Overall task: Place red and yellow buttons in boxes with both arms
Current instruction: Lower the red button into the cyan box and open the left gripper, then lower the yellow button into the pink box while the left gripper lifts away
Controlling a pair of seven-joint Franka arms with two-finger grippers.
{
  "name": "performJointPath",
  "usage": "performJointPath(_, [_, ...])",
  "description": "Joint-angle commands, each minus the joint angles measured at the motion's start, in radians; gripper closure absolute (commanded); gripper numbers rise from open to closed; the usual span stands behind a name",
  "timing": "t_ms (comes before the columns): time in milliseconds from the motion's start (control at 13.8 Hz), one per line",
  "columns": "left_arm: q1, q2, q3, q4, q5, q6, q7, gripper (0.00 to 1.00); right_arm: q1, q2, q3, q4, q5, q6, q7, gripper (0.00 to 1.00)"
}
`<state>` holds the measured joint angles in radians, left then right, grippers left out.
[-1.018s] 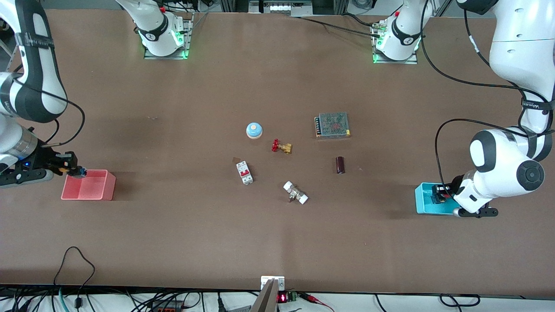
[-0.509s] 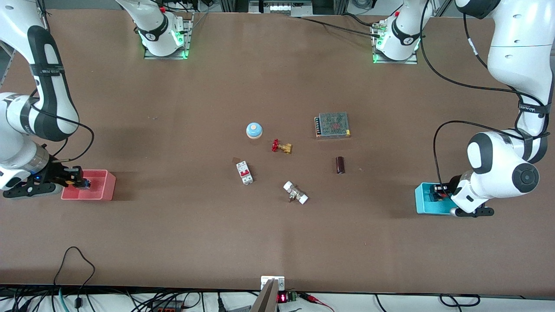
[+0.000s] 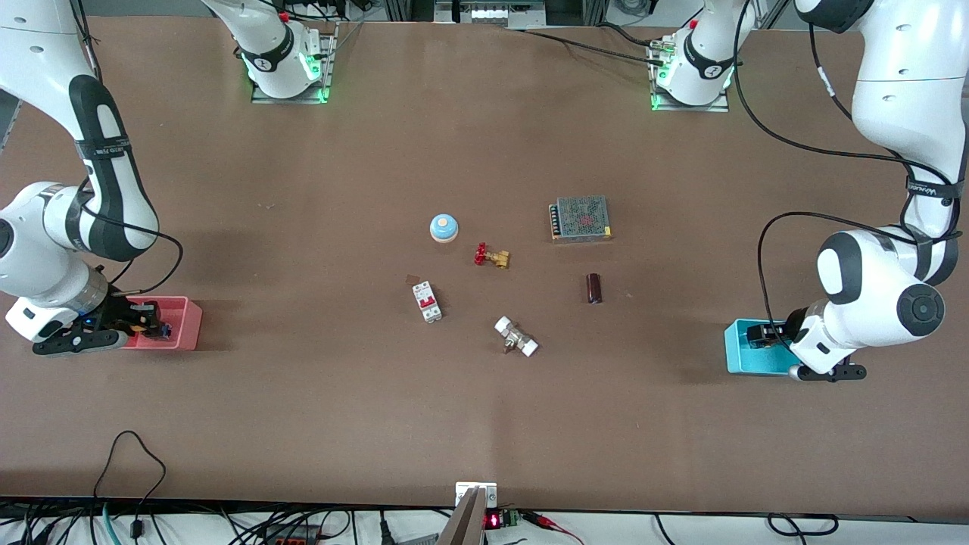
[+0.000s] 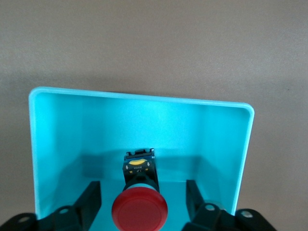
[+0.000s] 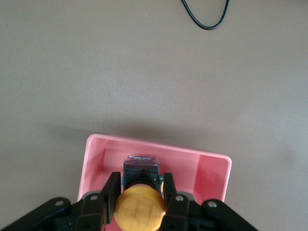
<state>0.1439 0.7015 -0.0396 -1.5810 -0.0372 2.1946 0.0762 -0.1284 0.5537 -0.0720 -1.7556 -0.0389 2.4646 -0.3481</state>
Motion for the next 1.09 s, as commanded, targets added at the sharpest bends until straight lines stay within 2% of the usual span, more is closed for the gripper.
performJointPath(0, [-0.001,-0.035,0.0,0.01,0.002,-0.006,0.019,0.0,-0.002,0.017,0.0,0.013,-0.007,0.011,0.017,0.7])
performJointPath(436, [-0.032,-0.262,0.0,-0.062,0.002,-0.019,0.01,0.0,-0.004,0.04,0.0,0.007,-0.001,0.022,0.02,0.69])
performJointPath(582, [-0.05,-0.347,0.001,-0.091,-0.001,-0.091,-0.005,0.0,-0.004,0.044,0.0,0.007,-0.001,0.023,0.02,0.69])
performJointPath(800, [-0.06,-0.463,0.001,-0.112,0.002,-0.225,-0.065,0.0,-0.005,0.049,0.0,0.005,0.001,0.023,0.021,0.61])
performJointPath(1018, [-0.06,-0.568,0.024,-0.116,0.002,-0.334,-0.081,0.0,-0.005,0.054,0.0,0.007,0.001,0.023,0.02,0.58])
